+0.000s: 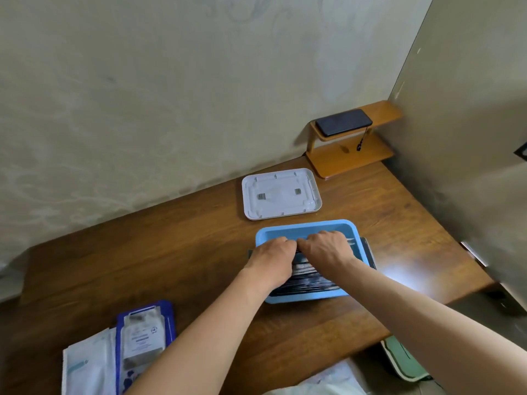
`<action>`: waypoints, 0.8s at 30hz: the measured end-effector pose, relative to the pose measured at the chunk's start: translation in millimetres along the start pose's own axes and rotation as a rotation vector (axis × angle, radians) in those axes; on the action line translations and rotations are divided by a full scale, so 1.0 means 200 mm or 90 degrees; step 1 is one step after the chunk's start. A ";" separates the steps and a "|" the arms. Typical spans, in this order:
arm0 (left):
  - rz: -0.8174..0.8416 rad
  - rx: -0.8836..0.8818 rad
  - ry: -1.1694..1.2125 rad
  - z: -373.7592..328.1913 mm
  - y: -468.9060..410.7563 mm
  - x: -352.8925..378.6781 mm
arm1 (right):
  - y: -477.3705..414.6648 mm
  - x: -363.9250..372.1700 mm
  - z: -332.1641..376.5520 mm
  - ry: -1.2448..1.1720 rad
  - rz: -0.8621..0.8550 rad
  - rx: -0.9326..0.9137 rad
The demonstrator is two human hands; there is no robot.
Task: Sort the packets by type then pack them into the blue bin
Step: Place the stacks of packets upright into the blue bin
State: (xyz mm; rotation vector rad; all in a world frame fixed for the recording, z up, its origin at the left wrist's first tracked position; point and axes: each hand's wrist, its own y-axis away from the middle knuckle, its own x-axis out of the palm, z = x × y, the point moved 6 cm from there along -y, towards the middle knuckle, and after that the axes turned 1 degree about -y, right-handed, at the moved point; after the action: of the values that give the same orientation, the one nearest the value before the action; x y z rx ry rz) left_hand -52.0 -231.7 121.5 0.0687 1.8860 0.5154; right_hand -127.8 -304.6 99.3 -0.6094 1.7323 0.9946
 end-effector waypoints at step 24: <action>-0.114 -0.350 0.308 0.35 -0.02 0.22 | -0.34 0.28 -0.01 -0.235 0.477 -0.037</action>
State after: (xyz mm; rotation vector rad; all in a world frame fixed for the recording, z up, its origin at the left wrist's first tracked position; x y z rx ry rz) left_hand -4.8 -200.2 61.7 -0.6303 2.1151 0.9695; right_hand -97.1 -340.3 24.3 0.2255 1.6087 1.5580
